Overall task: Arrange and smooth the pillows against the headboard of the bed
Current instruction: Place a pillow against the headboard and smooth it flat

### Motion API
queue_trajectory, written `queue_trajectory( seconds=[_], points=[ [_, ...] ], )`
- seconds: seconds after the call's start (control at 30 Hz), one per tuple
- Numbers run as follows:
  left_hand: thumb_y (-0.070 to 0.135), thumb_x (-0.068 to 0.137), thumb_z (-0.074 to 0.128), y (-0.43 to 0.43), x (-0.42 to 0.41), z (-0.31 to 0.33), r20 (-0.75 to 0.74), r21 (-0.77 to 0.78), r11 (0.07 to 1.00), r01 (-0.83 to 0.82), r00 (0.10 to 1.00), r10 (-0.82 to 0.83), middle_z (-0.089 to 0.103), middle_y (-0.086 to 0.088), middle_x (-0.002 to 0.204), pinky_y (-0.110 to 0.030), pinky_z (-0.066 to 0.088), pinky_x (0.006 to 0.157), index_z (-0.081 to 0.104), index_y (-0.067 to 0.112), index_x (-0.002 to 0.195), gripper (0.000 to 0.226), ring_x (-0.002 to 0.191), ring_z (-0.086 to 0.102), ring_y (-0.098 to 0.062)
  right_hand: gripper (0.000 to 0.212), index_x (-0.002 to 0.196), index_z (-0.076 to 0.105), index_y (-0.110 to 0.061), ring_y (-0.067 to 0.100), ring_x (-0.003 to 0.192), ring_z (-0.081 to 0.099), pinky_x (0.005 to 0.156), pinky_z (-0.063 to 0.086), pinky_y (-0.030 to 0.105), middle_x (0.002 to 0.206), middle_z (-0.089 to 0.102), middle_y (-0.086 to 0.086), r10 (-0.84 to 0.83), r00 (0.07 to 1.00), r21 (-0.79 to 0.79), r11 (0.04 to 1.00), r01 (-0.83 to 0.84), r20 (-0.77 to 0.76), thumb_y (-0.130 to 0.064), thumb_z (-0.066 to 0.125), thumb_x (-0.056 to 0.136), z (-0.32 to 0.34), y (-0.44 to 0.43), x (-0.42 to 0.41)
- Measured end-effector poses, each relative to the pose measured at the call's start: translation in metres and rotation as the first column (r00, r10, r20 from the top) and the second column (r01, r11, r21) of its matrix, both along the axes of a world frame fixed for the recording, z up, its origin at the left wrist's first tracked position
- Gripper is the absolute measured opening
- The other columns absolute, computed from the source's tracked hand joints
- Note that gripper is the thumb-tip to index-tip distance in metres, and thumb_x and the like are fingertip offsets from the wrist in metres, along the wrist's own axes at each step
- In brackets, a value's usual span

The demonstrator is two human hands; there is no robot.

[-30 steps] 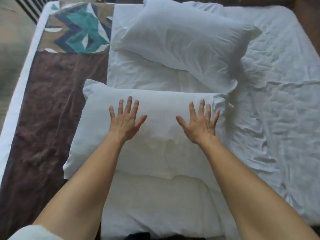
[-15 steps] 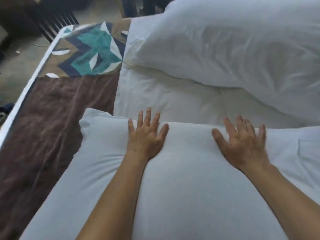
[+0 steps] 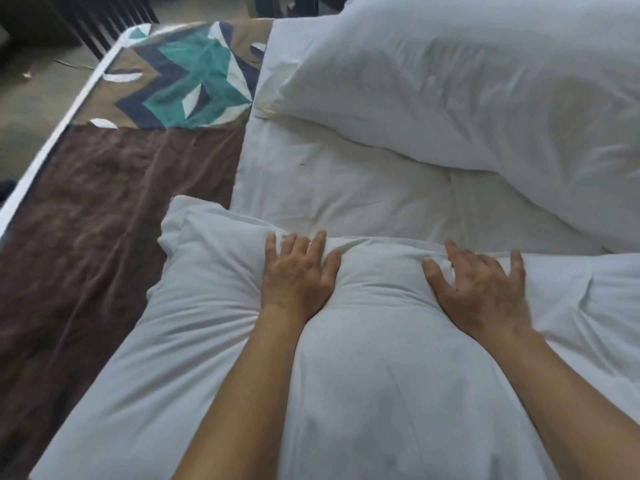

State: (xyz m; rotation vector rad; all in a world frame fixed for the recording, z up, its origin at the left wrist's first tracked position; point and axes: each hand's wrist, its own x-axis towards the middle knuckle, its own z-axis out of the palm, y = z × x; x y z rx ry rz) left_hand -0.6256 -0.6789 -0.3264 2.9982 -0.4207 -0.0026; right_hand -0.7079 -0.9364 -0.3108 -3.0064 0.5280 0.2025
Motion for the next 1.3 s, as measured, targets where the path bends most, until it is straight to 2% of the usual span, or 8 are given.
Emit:
queue_trajectory(
  seconds=[0.27,0.43,0.7,0.83,0.97,1.07,1.17,1.3],
  points=[
    [0.044,0.100,0.051,0.031,-0.099,0.105,0.122,0.031,0.996,0.090,0.988,-0.093,0.069,-0.015,0.107,-0.057,0.040,0.107,0.065,0.008,0.127,0.047,0.111,0.063,-0.037,0.083,0.150,0.043,-0.016,0.032,0.123,0.059,0.121,0.014,0.054,0.125,0.070,0.013,0.036,0.997,0.013,0.999,-0.036,-0.073,-0.071,0.016,0.093,0.101,0.034,-0.083],
    [0.049,0.097,0.048,0.058,-0.157,0.159,0.097,0.042,0.995,0.090,0.991,-0.094,0.062,-0.017,0.126,-0.061,0.033,0.111,0.056,0.008,0.136,0.057,0.124,0.054,-0.038,0.091,0.151,0.041,-0.014,0.029,0.125,0.057,0.120,0.013,0.053,0.130,0.066,0.012,0.063,0.995,0.005,0.998,-0.063,-0.077,-0.072,0.015,0.085,0.168,0.059,-0.142],
    [0.058,0.091,0.046,0.103,-0.290,0.254,0.071,0.014,0.994,0.105,0.992,-0.105,0.059,-0.011,0.125,-0.063,0.024,0.110,0.056,0.013,0.132,0.062,0.125,0.051,-0.037,0.086,0.145,0.053,-0.009,0.037,0.105,0.064,0.115,0.024,0.059,0.114,0.070,0.018,0.048,0.980,0.000,0.999,-0.049,0.192,-0.067,0.039,0.083,0.249,0.111,-0.287],
    [0.075,0.069,0.064,0.126,-0.316,0.288,0.164,0.026,0.974,0.226,0.960,-0.227,0.057,-0.011,0.118,-0.057,0.025,0.106,0.055,0.014,0.130,0.086,0.118,0.051,-0.033,0.096,0.147,0.049,-0.012,0.037,0.096,0.059,0.103,0.030,0.056,0.104,0.066,0.017,0.036,0.989,-0.073,0.997,-0.025,0.144,-0.075,0.046,0.075,0.273,0.130,-0.348],
    [0.090,0.065,0.052,0.147,-0.318,0.304,0.010,0.137,0.884,0.446,0.892,-0.452,0.027,-0.012,0.156,-0.058,0.009,0.118,0.029,0.020,0.150,0.113,0.148,0.021,-0.034,0.099,0.131,0.062,-0.013,0.034,0.097,0.051,0.098,0.033,0.053,0.101,0.058,0.017,0.092,0.993,-0.135,0.988,-0.082,0.075,-0.085,0.044,0.066,0.292,0.139,-0.391],
    [0.097,0.069,0.034,0.161,-0.328,0.297,-0.121,0.148,0.870,0.469,0.882,-0.455,0.020,-0.010,0.165,-0.057,0.003,0.122,0.012,0.025,0.158,0.116,0.154,0.011,-0.033,0.096,0.116,0.065,-0.013,0.033,0.122,0.043,0.114,0.016,0.058,0.126,0.050,0.015,0.108,0.992,-0.137,0.986,-0.099,0.061,-0.090,0.057,0.060,0.303,0.140,-0.401],
    [0.098,0.066,0.033,0.181,-0.340,0.293,-0.151,0.129,0.892,0.433,0.898,-0.414,0.024,-0.009,0.164,-0.054,0.004,0.123,0.011,0.029,0.158,0.117,0.153,0.012,-0.036,0.109,0.124,0.056,-0.016,0.032,0.149,0.021,0.120,-0.012,0.056,0.156,0.031,0.013,0.095,0.994,-0.118,0.988,-0.102,-0.060,-0.097,0.058,0.052,0.311,0.130,-0.403],
    [0.101,0.058,0.040,0.231,-0.341,0.287,-0.170,0.165,0.918,0.360,0.927,-0.333,0.016,-0.008,0.167,-0.056,-0.003,0.123,0.006,0.030,0.160,0.128,0.153,0.003,-0.040,0.138,0.148,0.032,-0.020,0.037,0.123,0.052,0.108,0.037,0.055,0.134,0.055,0.015,0.033,0.993,-0.031,0.999,-0.037,-0.114,-0.106,0.043,0.040,0.318,0.104,-0.415]
  ],
)
